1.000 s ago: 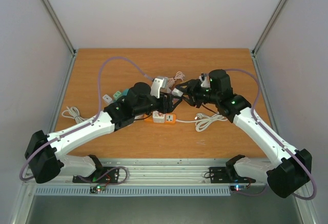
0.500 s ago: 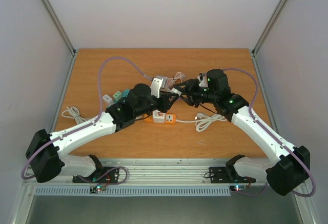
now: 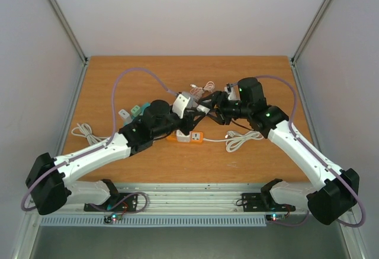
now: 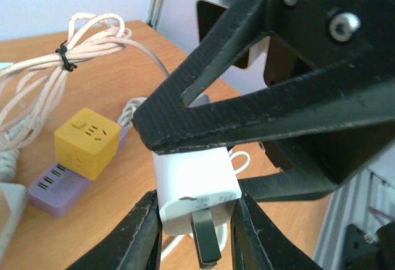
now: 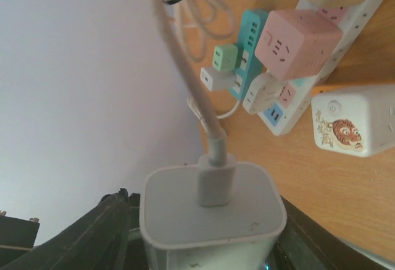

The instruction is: Insert the plug

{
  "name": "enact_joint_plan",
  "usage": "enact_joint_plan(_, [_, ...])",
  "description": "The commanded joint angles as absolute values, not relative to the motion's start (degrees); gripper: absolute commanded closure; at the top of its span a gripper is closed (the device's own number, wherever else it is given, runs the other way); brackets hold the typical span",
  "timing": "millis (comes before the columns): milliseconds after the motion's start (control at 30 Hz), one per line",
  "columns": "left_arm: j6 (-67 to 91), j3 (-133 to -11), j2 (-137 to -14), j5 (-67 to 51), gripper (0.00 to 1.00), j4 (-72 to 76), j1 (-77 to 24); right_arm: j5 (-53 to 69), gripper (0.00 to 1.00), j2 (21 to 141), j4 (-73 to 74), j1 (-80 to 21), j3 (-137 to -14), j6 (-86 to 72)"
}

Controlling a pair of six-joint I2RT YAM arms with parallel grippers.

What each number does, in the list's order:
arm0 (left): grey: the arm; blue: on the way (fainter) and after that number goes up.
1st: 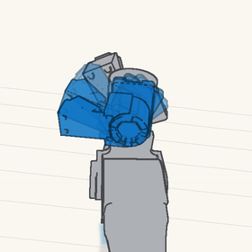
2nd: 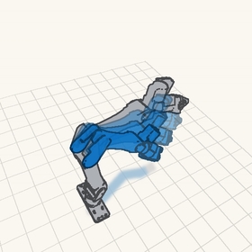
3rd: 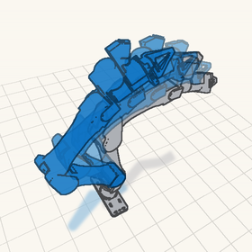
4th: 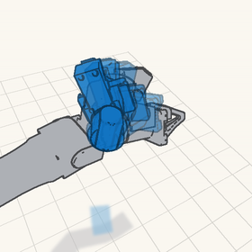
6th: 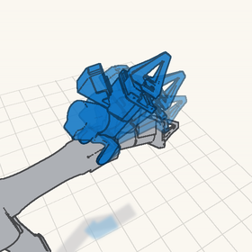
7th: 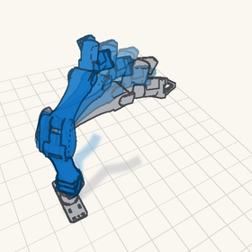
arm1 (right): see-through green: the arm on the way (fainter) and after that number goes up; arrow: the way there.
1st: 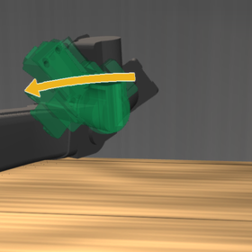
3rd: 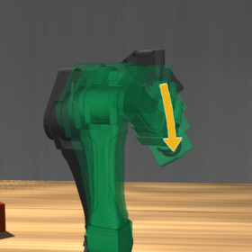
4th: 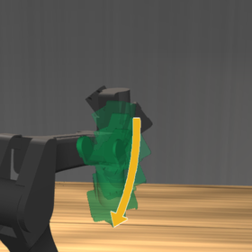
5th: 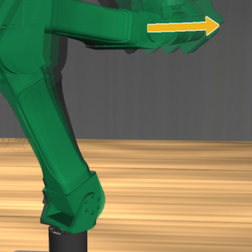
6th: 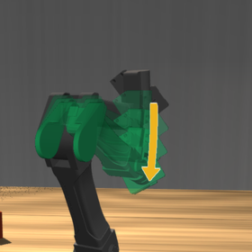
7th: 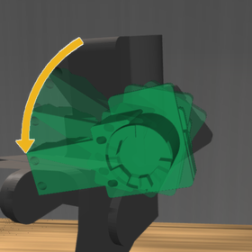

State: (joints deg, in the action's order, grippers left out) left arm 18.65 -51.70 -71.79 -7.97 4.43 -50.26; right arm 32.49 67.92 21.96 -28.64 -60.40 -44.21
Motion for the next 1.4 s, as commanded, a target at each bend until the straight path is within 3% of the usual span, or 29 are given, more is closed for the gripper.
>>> enact_joint_plan(0, [5.6, -48.9, -68.7, -11.6, 0.75, 11.7, -50.7, 41.5, 0.42, 69.1, 21.0, -28.6, -63.8, -38.7])
enact_joint_plan(400, [-8.2, -42.3, -61.8, -14.0, 0.76, 16.1, -50.6, 53.3, 0.41, 68.5, 26.8, -26.4, -67.8, -29.6])
enact_joint_plan(700, [-11.1, -41.9, -61.0, -15.1, 0.76, 15.4, -50.7, 58.7, 0.5, 69.6, 31.4, -24.5, -69.9, -24.3])
enact_joint_plan(1000, [-12.0, -41.4, -60.1, -15.0, 0.76, 14.2, -50.6, 60.9, 0.48, 71.6, 38.2, -22.7, -73.3, -17.4])
enact_joint_plan(1067, [-12.2, -41.6, -60.0, -14.8, 0.76, 13.7, -50.6, 61.4, 0.5, 72.2, 39.9, -22.6, -74.2, -15.4])
enact_joint_plan(1167, [-12.2, -42.1, -60.0, -14.3, 0.75, 12.8, -50.6, 62.4, 0.63, 72.3, 40.5, -22.6, -75.0, -13.2])
enact_joint_plan(1233, [-11.3, -42.3, -60.0, -13.4, 0.67, 12.8, -50.6, 61.8, 0.67, 72.4, 41.4, -22.6, -75.9, -11.6])
enact_joint_plan(1367, [-7.1, -42.7, -59.6, -6.7, 0.25, 12.6, -50.7, 55.8, 0.67, 73.0, 44.1, -22.1, -77.9, -8.5])
